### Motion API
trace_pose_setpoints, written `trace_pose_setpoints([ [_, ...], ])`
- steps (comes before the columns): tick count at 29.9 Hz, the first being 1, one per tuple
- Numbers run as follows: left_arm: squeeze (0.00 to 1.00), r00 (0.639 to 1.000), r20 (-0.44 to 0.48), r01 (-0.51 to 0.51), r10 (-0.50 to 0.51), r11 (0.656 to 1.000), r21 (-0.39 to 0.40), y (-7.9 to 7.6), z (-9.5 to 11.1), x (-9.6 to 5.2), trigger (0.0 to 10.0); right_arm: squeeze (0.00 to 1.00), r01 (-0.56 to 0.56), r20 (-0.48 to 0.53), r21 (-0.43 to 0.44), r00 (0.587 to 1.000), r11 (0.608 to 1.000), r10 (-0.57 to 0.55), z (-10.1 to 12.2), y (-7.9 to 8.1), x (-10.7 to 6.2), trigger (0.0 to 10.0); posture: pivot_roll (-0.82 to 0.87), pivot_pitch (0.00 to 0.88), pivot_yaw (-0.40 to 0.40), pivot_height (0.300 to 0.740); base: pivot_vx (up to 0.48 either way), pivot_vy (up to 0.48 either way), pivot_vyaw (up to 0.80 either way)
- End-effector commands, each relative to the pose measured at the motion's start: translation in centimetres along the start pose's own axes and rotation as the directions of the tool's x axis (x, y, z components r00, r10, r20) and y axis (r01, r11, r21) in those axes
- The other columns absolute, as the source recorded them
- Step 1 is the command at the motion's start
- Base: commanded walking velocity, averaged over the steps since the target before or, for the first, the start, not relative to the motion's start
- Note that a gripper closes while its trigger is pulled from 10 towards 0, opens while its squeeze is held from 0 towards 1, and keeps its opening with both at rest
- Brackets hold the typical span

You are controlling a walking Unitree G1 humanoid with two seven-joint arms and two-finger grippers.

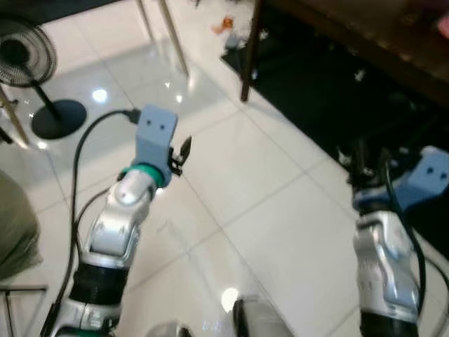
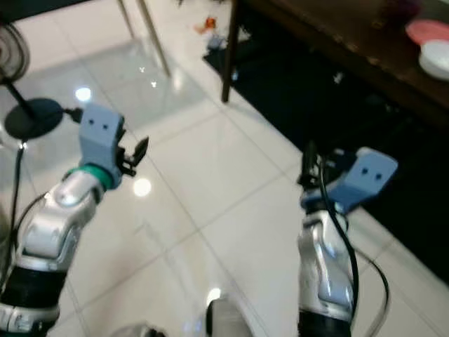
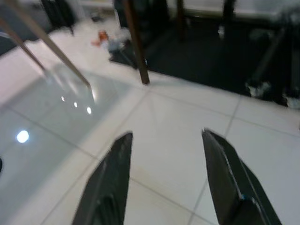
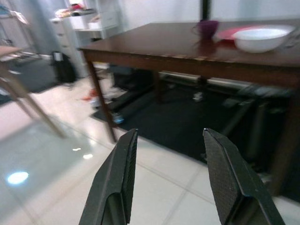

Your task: Setting the table

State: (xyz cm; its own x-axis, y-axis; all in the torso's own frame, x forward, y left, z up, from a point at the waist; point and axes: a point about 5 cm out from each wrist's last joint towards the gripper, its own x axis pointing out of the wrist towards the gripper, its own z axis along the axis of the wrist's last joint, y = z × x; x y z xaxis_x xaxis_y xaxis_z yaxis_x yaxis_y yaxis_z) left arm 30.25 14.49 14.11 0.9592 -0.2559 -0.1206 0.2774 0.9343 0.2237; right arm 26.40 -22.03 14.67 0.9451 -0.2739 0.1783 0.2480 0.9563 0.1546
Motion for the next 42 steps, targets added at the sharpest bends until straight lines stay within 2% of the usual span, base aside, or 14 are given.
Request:
trace_pose_setpoints([
  [1, 0.00, 0.999, -0.050, 0.003, -0.002, 1.000, 0.005, 0.4, -1.7, -0.5, 10.0, 0.00, -0.020, -0.070, -0.029, 0.997, 0.999, 0.017, -1.9, 0.2, -0.8, 10.0, 0.01, 0.023, 0.050, 0.740, 0.000, 0.000, -0.80],
  [5, 0.00, 0.995, -0.098, 0.039, -0.036, 0.999, 0.026, 0.8, -3.9, -1.9, 10.0, 0.00, -0.071, -0.130, -0.034, 0.989, 0.997, 0.066, -3.4, 0.7, -1.2, 10.0, 0.02, 0.020, 0.037, 0.740, 0.000, 0.000, -0.80],
  [7, 0.00, 0.994, -0.101, 0.043, -0.040, 0.999, 0.031, 1.0, -4.0, -2.1, 10.0, 0.00, -0.079, -0.140, -0.028, 0.987, 0.996, 0.075, -3.7, 0.9, -1.2, 10.0, 0.02, 0.015, 0.034, 0.740, 0.000, 0.000, -0.80],
  [8, 0.00, 0.994, -0.107, 0.017, -0.012, 0.999, 0.051, 1.8, -4.3, -2.6, 10.0, 0.00, -0.099, -0.157, -0.012, 0.983, 0.995, 0.096, -4.3, 1.6, -0.8, 10.0, 0.04, 0.012, 0.023, 0.740, 0.000, 0.000, -0.80],
  [10, 0.00, 0.994, -0.106, 0.011, -0.004, 0.998, 0.065, 2.0, -4.3, -2.7, 10.0, 0.00, -0.108, -0.161, -0.007, 0.981, 0.994, 0.105, -4.5, 1.9, -0.7, 10.0, 0.04, 0.012, 0.023, 0.740, 0.000, 0.000, -0.80],
  [18, 0.00, 0.998, -0.067, -0.012, 0.011, 1.000, -0.011, 2.1, -4.0, -2.0, 10.0, 0.00, -0.129, -0.154, -0.024, 0.980, 0.991, 0.124, -4.8, 2.2, -0.1, 10.0, 0.04, 0.000, 0.017, 0.740, 0.000, 0.000, -0.80],
  [23, 0.00, 0.998, -0.037, 0.043, -0.045, 0.998, -0.040, 1.0, -3.4, -1.3, 10.0, 0.00, -0.193, -0.179, -0.109, 0.969, 0.975, 0.172, -5.9, 1.9, -1.1, 10.0, 0.03, 0.000, 0.029, 0.740, 0.000, 0.000, -0.80],
  [25, 0.00, 0.998, -0.008, 0.064, -0.064, 0.998, -0.018, 0.9, -2.6, -0.8, 10.0, 0.00, -0.220, -0.192, -0.145, 0.963, 0.965, 0.191, -6.2, 1.6, -1.5, 10.0, 0.03, 0.000, 0.035, 0.740, 0.000, 0.000, -0.80],
  [31, 0.00, 0.996, 0.013, 0.084, -0.084, 0.996, 0.007, 1.1, -2.0, -0.3, 10.0, 0.00, -0.244, -0.190, -0.168, 0.959, 0.955, 0.211, -6.1, 1.3, -1.8, 10.0, 0.02, 0.000, 0.051, 0.740, 0.000, 0.000, -0.80],
  [32, 0.00, 0.991, 0.024, 0.130, -0.131, 0.991, 0.045, 1.3, -1.4, -0.1, 10.0, 0.00, -0.293, -0.193, -0.201, 0.947, 0.935, 0.256, -5.7, 0.8, -2.2, 10.0, 0.01, 0.000, 0.059, 0.740, 0.000, 0.000, -0.80],
  [35, 0.00, 0.987, 0.028, 0.158, -0.160, 0.985, 0.064, 1.3, -1.1, 0.0, 10.0, 0.00, -0.324, -0.197, -0.216, 0.938, 0.921, 0.284, -5.3, 0.6, -2.5, 10.0, 0.01, 0.000, 0.059, 0.740, 0.000, 0.000, -0.80],
  [36, 0.00, 0.980, 0.027, 0.197, -0.199, 0.977, 0.085, 1.3, -1.1, -0.1, 10.0, 0.00, -0.353, -0.201, -0.229, 0.929, 0.907, 0.311, -5.0, 0.5, -2.6, 10.0, 0.00, 0.000, 0.051, 0.740, 0.000, 0.000, -0.80],
  [42, 0.00, 0.971, 0.027, 0.234, -0.238, 0.966, 0.109, 1.2, -1.2, 0.0, 10.0, 0.00, -0.355, -0.162, -0.265, 0.933, 0.897, 0.321, -3.8, 0.0, -1.6, 10.0, -0.01, 0.000, 0.050, 0.740, 0.000, 0.000, -0.80],
])
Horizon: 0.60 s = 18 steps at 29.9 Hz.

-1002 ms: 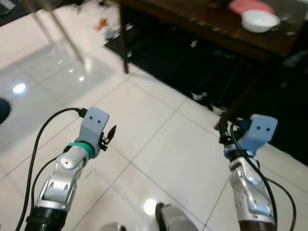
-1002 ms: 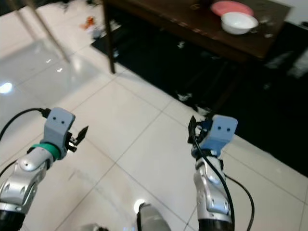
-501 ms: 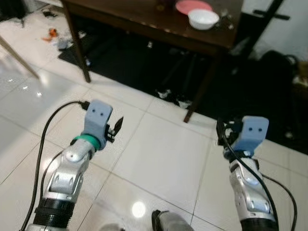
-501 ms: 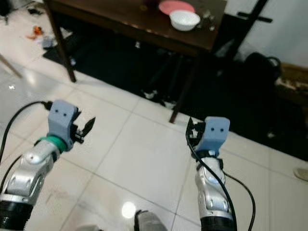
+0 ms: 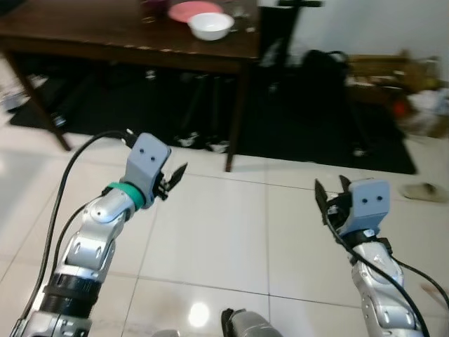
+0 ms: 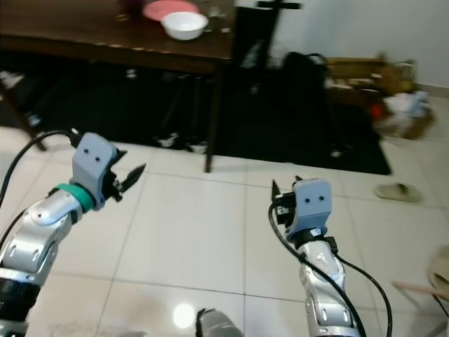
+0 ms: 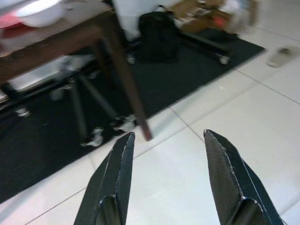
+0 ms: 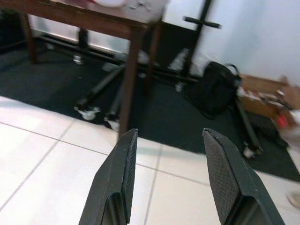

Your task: Setting the table

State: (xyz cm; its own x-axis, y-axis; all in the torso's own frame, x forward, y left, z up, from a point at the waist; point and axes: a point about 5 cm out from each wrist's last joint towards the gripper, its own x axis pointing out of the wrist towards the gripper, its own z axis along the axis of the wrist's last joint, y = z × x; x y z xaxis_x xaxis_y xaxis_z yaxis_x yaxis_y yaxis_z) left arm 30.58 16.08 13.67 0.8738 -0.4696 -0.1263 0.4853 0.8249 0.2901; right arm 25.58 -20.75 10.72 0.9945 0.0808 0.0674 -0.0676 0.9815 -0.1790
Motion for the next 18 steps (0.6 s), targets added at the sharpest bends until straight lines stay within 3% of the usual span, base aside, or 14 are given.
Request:
trace_pose_setpoints([
  [1, 0.00, 1.000, -0.014, 0.015, -0.015, 1.000, 0.006, -0.3, -0.4, 0.1, 10.0, 0.00, 0.011, -0.010, -0.004, 1.000, 1.000, -0.011, -0.1, -0.4, 0.1, 10.0, -0.01, 0.000, 0.050, 0.740, 0.000, 0.000, -0.80],
  [11, 0.00, 0.999, 0.007, -0.046, 0.046, 0.999, -0.020, -1.0, -0.4, 0.3, 10.0, 0.00, 0.054, 0.019, -0.001, 0.998, 0.999, -0.054, 0.5, -1.1, 0.9, 10.0, 0.00, 0.000, 0.039, 0.740, 0.000, 0.000, -0.80],
  [14, 0.00, 0.997, 0.013, -0.076, 0.076, 0.997, -0.013, -0.5, -0.4, 0.4, 10.0, 0.00, 0.058, 0.029, 0.025, 0.998, 0.998, -0.059, 0.8, -1.2, 1.1, 10.0, 0.00, 0.000, 0.036, 0.740, 0.000, 0.000, -0.80],
  [18, 0.00, 0.963, 0.036, -0.268, 0.267, 0.962, 0.055, 1.9, 0.2, 0.7, 10.0, 0.00, 0.044, 0.072, 0.088, 0.996, 0.995, -0.050, 2.0, -1.2, 2.3, 10.0, 0.01, 0.000, 0.036, 0.740, 0.458, 0.000, 0.00],
])
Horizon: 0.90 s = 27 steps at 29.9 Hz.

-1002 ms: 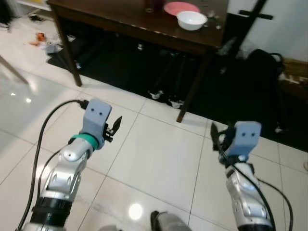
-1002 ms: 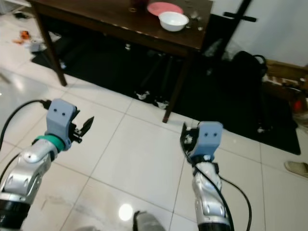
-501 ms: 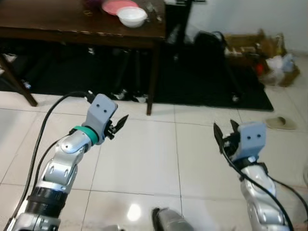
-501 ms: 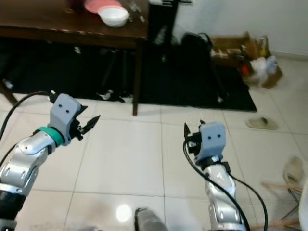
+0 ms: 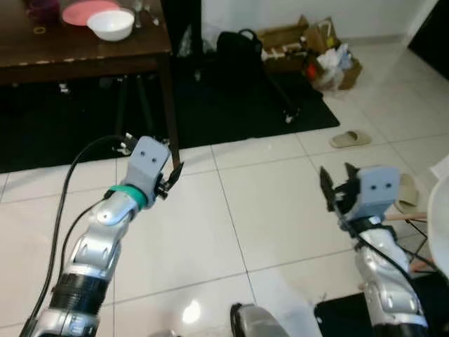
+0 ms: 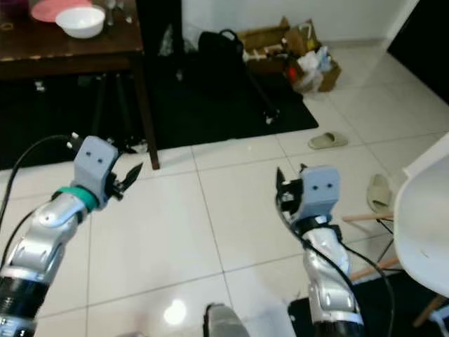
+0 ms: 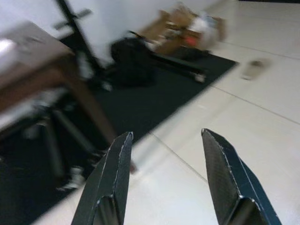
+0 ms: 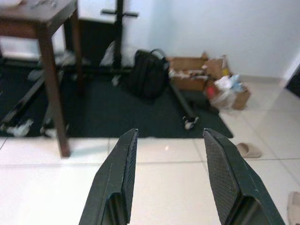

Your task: Setting the table

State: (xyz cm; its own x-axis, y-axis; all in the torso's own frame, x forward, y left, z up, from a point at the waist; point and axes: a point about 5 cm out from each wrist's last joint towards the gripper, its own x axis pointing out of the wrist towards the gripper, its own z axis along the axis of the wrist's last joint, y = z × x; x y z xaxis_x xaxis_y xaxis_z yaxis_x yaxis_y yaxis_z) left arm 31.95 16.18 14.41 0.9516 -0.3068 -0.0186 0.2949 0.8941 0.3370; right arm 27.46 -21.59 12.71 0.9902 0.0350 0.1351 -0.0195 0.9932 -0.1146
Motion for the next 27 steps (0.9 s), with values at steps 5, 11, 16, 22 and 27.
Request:
trace_pose_setpoints([
  [5, 0.00, 0.991, -0.003, -0.135, 0.136, 0.989, 0.059, 1.8, -0.2, 0.1, 10.0, 0.00, -0.032, 0.029, 0.028, 0.999, 0.999, 0.031, 0.6, 0.3, 0.8, 10.0, 0.01, 0.000, 0.038, 0.740, 0.458, 0.000, 0.00],
  [11, 0.00, 0.985, 0.001, -0.171, 0.171, 0.983, 0.062, 2.3, -0.1, 0.2, 10.0, 0.00, -0.092, 0.037, 0.042, 0.995, 0.995, 0.090, 0.9, 1.0, 1.0, 10.0, 0.01, 0.000, 0.037, 0.740, 0.454, 0.000, 0.00],
  [16, 0.00, 0.981, 0.003, -0.193, 0.193, 0.980, 0.057, 2.4, -0.1, 0.2, 10.0, 0.00, -0.126, 0.045, 0.054, 0.991, 0.990, 0.124, 1.1, 1.5, 1.4, 10.0, 0.02, 0.000, 0.036, 0.740, 0.453, 0.000, 0.00],
  [22, 0.00, 0.979, 0.026, -0.202, 0.201, 0.977, 0.062, 2.3, 0.2, 0.5, 10.0, 0.00, -0.094, 0.044, 0.064, 0.995, 0.994, 0.091, 1.1, 0.9, 1.6, 10.0, 0.01, 0.000, 0.040, 0.740, 0.458, 0.000, 0.00],
  [27, 0.00, 0.979, 0.074, -0.194, 0.188, 0.977, 0.083, 2.2, 1.2, 0.9, 10.0, 0.00, -0.074, 0.044, 0.068, 0.997, 0.995, 0.071, 1.1, 0.6, 1.6, 10.0, 0.01, 0.000, 0.043, 0.740, 0.456, 0.000, 0.00],
])
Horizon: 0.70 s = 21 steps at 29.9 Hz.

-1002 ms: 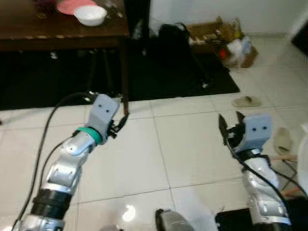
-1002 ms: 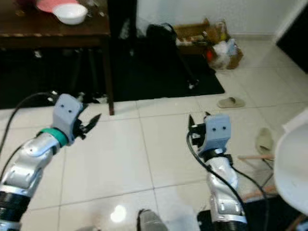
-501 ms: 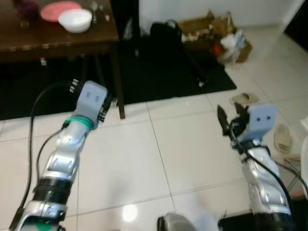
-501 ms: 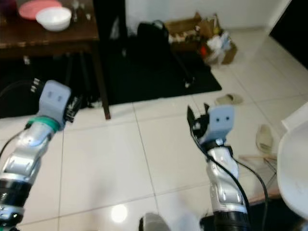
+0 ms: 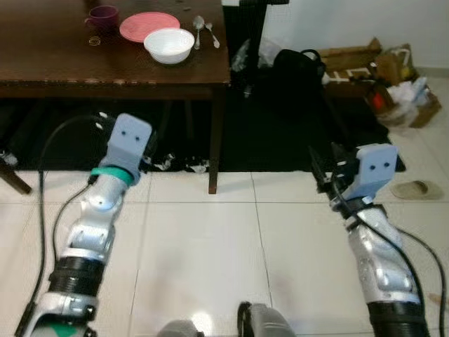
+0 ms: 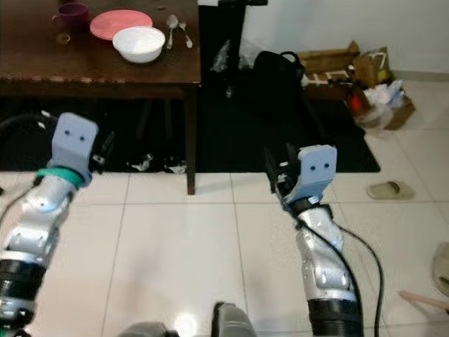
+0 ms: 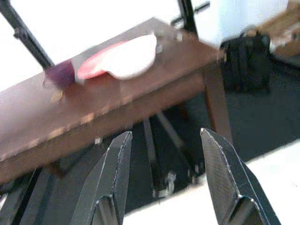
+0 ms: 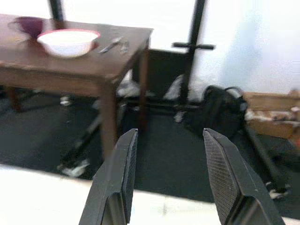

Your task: Setting the table

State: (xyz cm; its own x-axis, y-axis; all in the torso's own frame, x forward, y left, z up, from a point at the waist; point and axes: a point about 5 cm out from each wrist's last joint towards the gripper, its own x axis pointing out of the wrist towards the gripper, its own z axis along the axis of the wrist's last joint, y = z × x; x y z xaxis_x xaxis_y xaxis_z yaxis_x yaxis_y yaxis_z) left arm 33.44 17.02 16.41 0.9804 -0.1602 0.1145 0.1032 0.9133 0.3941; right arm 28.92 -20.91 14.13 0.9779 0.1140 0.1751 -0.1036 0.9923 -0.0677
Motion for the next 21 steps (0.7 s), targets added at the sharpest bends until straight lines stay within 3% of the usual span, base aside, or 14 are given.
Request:
trace_pose_setpoints([
  [1, 0.00, 1.000, 0.011, -0.002, 0.002, 1.000, 0.026, 0.4, 0.0, -0.1, 10.0, 0.00, 0.005, -0.005, 0.010, 1.000, 1.000, -0.005, -0.1, 0.0, 0.0, 10.0, 0.01, 0.000, 0.043, 0.740, 0.454, 0.000, 0.00],
  [15, 0.00, 0.999, 0.043, 0.012, -0.012, 1.000, 0.003, 0.7, 1.3, 0.5, 10.0, 0.00, 0.010, 0.013, 0.007, 1.000, 1.000, -0.011, 0.5, -0.2, 0.4, 10.0, 0.02, 0.000, 0.042, 0.740, 0.452, 0.000, 0.00],
  [21, 0.00, 0.990, 0.077, 0.118, -0.119, 0.993, 0.008, 0.3, 2.4, 0.9, 10.0, 0.00, 0.027, 0.007, -0.001, 1.000, 1.000, -0.027, 0.3, -0.5, 0.3, 10.0, 0.01, 0.000, 0.049, 0.740, 0.446, 0.000, 0.00],
])
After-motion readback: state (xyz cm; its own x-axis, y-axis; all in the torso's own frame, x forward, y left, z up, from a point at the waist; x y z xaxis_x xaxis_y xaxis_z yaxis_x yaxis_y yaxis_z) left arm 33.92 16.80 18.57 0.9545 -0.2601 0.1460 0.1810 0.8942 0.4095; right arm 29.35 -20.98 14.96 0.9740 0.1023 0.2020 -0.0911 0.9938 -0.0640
